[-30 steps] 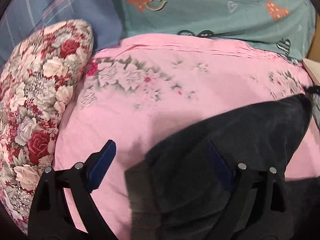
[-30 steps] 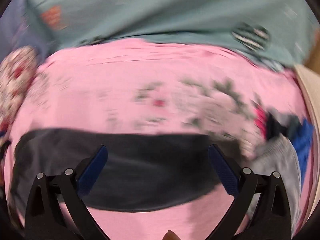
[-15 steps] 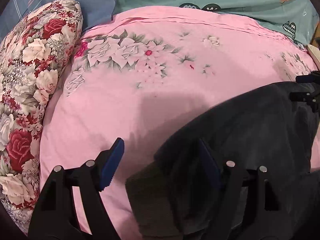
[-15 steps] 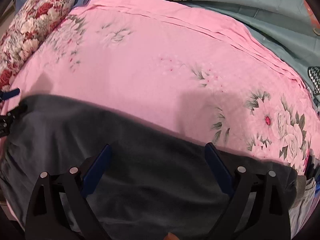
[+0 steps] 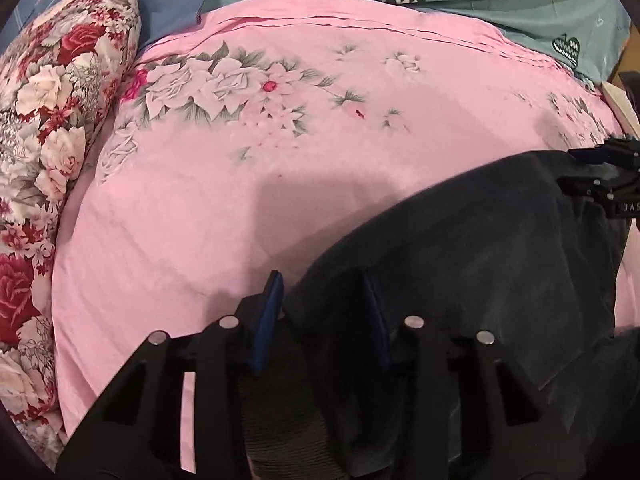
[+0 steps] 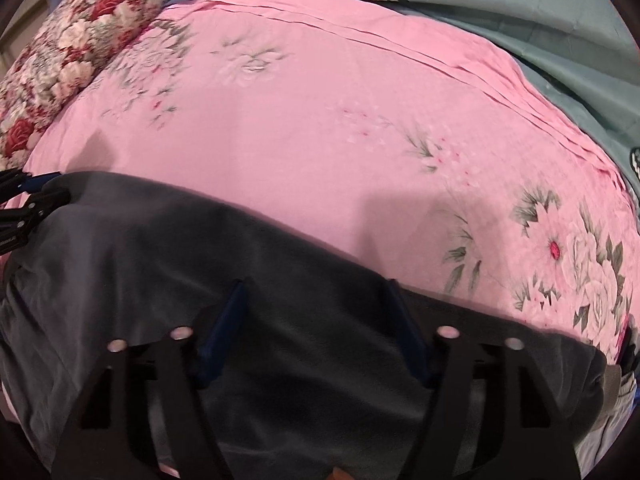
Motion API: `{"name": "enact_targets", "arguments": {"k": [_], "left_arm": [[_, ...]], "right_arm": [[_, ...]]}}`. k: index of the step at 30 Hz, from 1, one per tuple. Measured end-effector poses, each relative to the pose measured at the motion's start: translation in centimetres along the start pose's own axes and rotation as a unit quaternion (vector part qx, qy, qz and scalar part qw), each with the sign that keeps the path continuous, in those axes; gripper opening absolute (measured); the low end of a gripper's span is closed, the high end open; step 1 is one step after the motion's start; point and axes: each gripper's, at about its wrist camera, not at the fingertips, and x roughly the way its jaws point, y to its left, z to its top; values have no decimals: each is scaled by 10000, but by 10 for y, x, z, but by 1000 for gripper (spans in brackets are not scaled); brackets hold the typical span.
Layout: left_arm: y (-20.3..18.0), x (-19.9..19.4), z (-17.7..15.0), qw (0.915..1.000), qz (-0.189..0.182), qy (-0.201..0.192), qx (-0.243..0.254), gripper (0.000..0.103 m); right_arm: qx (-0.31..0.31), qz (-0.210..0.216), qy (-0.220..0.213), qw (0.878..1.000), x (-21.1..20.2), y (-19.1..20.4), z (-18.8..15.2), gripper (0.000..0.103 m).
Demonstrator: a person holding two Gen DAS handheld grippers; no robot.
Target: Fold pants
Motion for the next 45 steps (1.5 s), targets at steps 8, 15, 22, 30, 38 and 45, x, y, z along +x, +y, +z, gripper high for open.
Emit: {"name": "enact_targets", "arguments": {"k": [8, 15, 22, 30, 38, 45], "left_arm": [[10, -7, -7, 9994, -321, -65, 72, 20], [4, -10, -10, 9997, -125, -124, 165, 18], [4, -7, -12, 9993, 315, -158, 151, 57], [4, -8, -20, 9997, -127, -154, 162, 27], [7, -21, -18, 9993, -240, -289, -11, 17], [-2, -41, -23, 9985, -157, -498, 156, 16]], "right_arm": [[30, 247, -183, 9995, -12, -8, -1, 11], [52, 309, -328, 9990, -26, -15, -5, 4], [-357, -15, -358, 9987, -31, -10, 5, 59], [-751, 224, 126, 9968, 0, -11, -2, 33], [-710, 350, -172, 9967, -18, -8, -7, 5], [-911, 342, -328, 9947, -43, -7, -7, 10]]}}
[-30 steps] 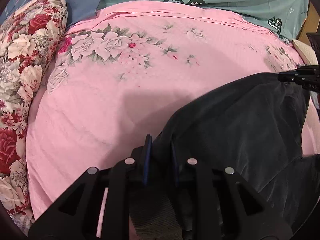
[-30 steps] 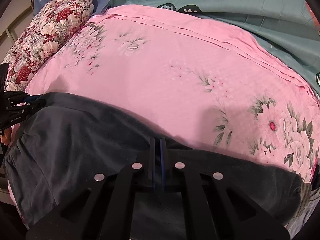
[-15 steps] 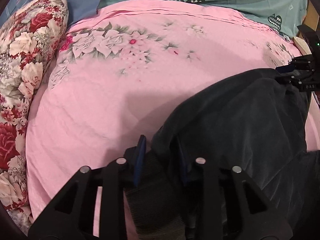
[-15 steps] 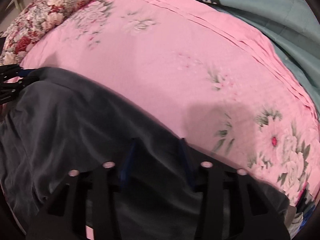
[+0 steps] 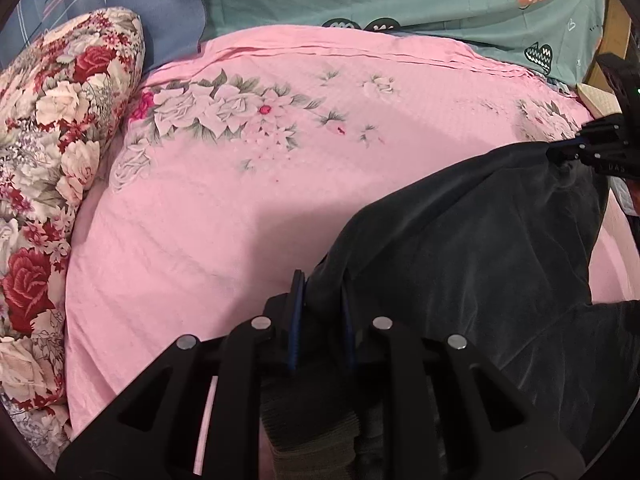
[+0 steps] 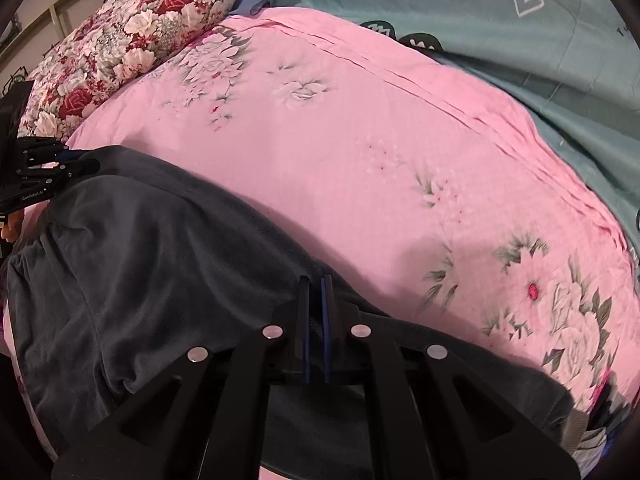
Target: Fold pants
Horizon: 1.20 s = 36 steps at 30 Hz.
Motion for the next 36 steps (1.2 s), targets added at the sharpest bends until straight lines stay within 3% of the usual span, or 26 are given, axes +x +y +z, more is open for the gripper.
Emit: {"name": "enact_targets", "arguments": {"k": [1, 3, 4, 12, 18, 19, 20, 22, 29, 36], "left_arm": [[-1, -3, 0, 10000, 12, -41, 30, 16], [-4, -14, -2, 9998, 0, -177, 76, 16], [-6, -21, -3, 9996, -17, -270, 88, 16], [-22, -76, -16, 9954, -240, -856, 365, 16], [-38, -98, -29, 9921, -433, -1033, 567, 15], [-39, -99, -30, 9920, -457, -1030, 568, 15], [-39, -99, -31, 9920, -474, -1029, 561, 15], [-38, -100, -32, 9923, -485, -1023, 511, 15], [-25, -101, -27, 9937, -414, -1016, 233, 15], [-24, -129, -36, 9915, -529, -1181, 146, 15]], "right_arm": [[-119, -49, 39, 9999, -1, 3, 3, 15], [-420, -125, 69, 9990, -3, 10, 9, 46], [-621, -178, 60, 9979, -3, 14, 12, 47], [-1314, -192, 516, 9898, 17, 26, 17, 47], [-1386, -76, 541, 9888, 25, 17, 16, 46], [-1410, -26, 605, 9882, 28, 17, 15, 42], [-1410, 114, 748, 9871, 32, 18, 13, 26], [-1443, 205, 885, 9854, 38, 21, 11, 19], [-1241, 228, 285, 9916, -10, 19, 1, 14], [-947, 93, -573, 9938, -99, 48, -46, 13]]}}
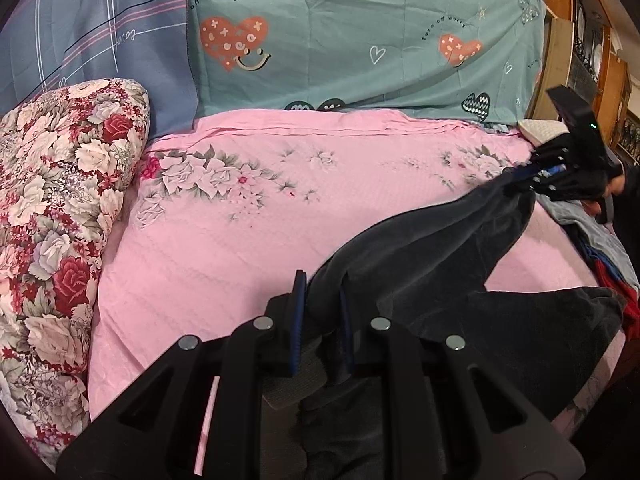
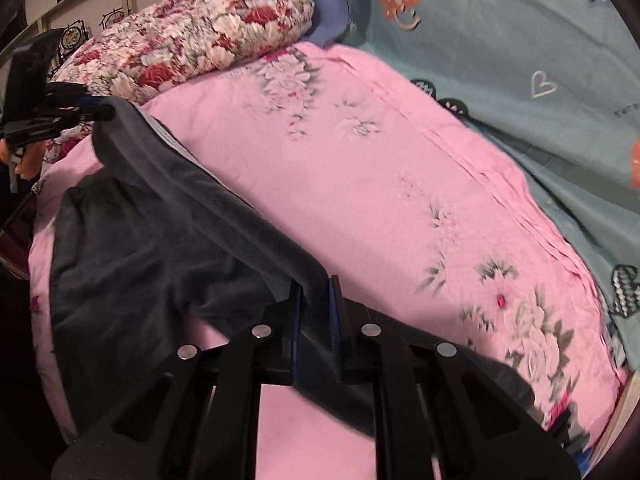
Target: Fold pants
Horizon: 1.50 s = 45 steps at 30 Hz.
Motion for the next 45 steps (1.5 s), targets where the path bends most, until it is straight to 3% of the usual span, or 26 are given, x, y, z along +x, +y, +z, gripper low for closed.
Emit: {"name": "enact_targets", "arguments": {"k": [8, 17, 21, 28, 33, 35, 38, 39, 42, 45], "left_arm": [[-10, -36, -29, 9999, -50, -61, 81, 14], [-2, -45, -91, 9995, -113, 265, 160, 14], [-3, -50, -114, 9989, -145, 387, 205, 14], [-7, -54, -144, 9979, -75, 521, 373, 15], [6, -50, -160, 9962, 71, 846, 216, 15], [11, -61, -158, 9973, 69, 724, 136, 15], [9, -87, -139, 9994, -102, 333, 27, 15], [2, -96, -128, 9997, -169, 147, 51, 15], [-30, -103, -91, 9988, -316, -247, 268, 20], [-64, -72, -72, 9981, -305, -30, 536, 24]], "right_arm": [[416, -932, -441, 9938, -65, 103, -53, 12], [1095, -1243, -756, 9833, -61, 218, -115, 12], [1336, -1093, -858, 9812, -56, 240, -132, 13], [1046, -1339, -615, 9835, -28, 265, -151, 13], [908, -1461, -564, 9835, -26, 268, -149, 15], [809, -1511, -546, 9837, -26, 271, -150, 16], [889, -1313, -660, 9851, -32, 270, -152, 39], [951, -1234, -739, 9850, -35, 268, -153, 42], [1166, -1018, -867, 9841, -44, 263, -151, 43], [1672, -476, -1296, 9762, -67, 247, -149, 43]]}}
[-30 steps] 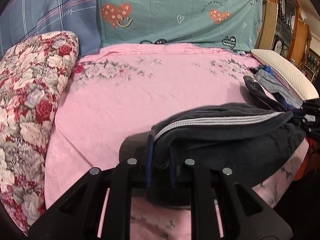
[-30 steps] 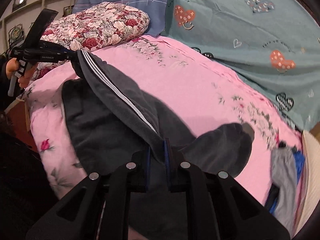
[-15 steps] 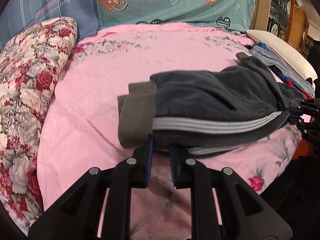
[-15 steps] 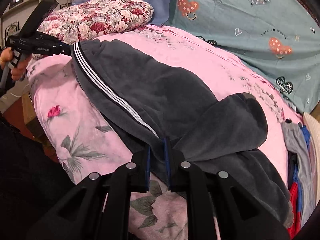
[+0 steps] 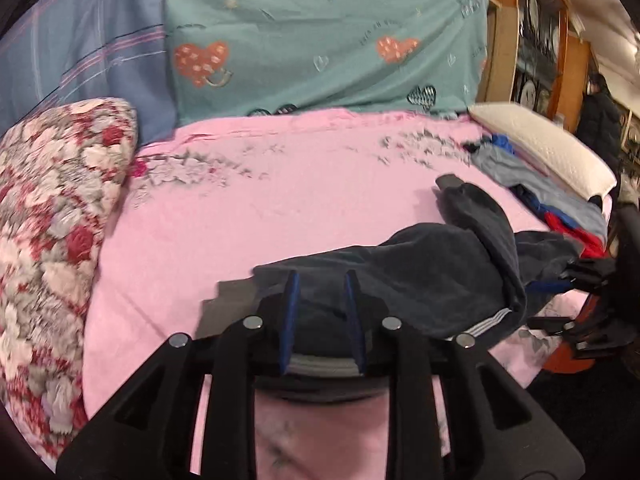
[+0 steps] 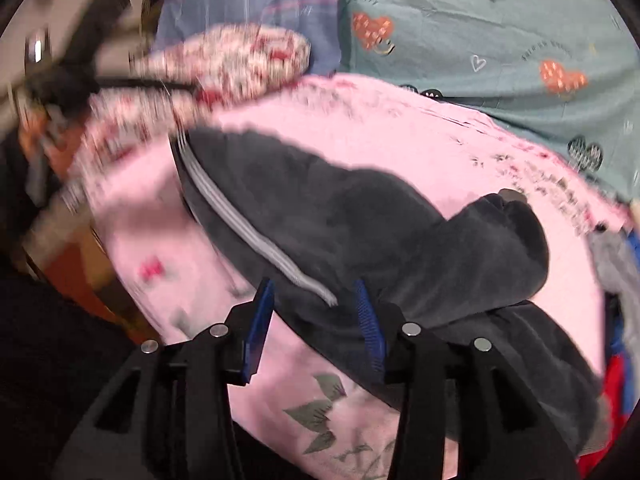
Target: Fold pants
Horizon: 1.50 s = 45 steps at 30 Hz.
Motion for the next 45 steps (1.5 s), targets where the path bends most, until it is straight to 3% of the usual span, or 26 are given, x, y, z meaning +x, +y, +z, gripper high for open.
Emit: {"name": "enact_targets", "arguments": {"k": [4, 7, 8, 9, 11, 14, 18, 20, 22, 23, 24, 26, 27, 30, 33, 35, 41, 44, 45], "left_arm": [[-3, 59, -19, 9966, 143, 808, 66, 19], [-1, 80, -43, 9931, 288, 1137, 4, 19], [-4, 81, -48, 9929, 357, 1132, 62, 19], [-7, 81, -53, 9929, 436, 1098, 136, 19], [-6, 78, -60, 9937, 426, 1027, 99, 19], [2, 78, -63, 9944, 248, 1022, -82, 19], [-4, 73, -49, 9942, 243, 1048, -42, 17], [-7, 66, -41, 9949, 173, 993, -39, 17], [-17, 53, -28, 9965, 99, 826, 58, 17], [-24, 48, -21, 9972, 63, 735, 130, 17], [-32, 44, -15, 9976, 25, 665, 195, 17], [-51, 43, -4, 9976, -76, 601, 333, 19], [-61, 46, 0, 9974, -111, 590, 397, 21], [-90, 60, 9, 9972, -105, 540, 515, 22], [-114, 81, 15, 9971, -168, 579, 474, 22], [-124, 90, 15, 9969, -209, 604, 470, 22], [-160, 98, 12, 9938, -769, 653, 474, 22], [-185, 106, 8, 9903, -973, 694, 706, 22], [-190, 113, 6, 9893, -1006, 770, 718, 22]], "right_arm": [[675, 356, -202, 9969, -12, -27, 29, 44], [745, 828, 113, 9937, 13, -24, 51, 44], [646, 809, 326, 9941, 27, -18, 53, 44], [586, 519, 708, 9944, 47, -14, 49, 43], [770, 151, 1637, 9834, 83, -19, 30, 42], [1184, 442, 1448, 9814, 81, -33, 12, 41], [1321, 397, 1216, 9829, 58, -36, 22, 42], [1257, 121, 932, 9876, 37, -46, 36, 43], [1248, -430, 596, 9895, 13, -75, 58, 44], [1446, -801, 500, 9850, 2, -99, 72, 51], [1644, -1056, 516, 9794, -3, -118, 80, 65], [1936, -1538, 748, 9661, -1, -155, 94, 83], [1978, -1805, 1025, 9580, 8, -171, 102, 83], [1941, -2009, 1488, 9486, 38, -186, 115, 83], [1811, -2054, 2109, 9384, 78, -182, 121, 83], [1582, -2304, 2484, 9274, 106, -175, 121, 83], [756, -3384, 3366, 8755, 162, -168, 111, 83], [793, -3404, 3545, 8673, 174, -174, 104, 83], [866, -3281, 3639, 8674, 178, -178, 99, 73]]}}
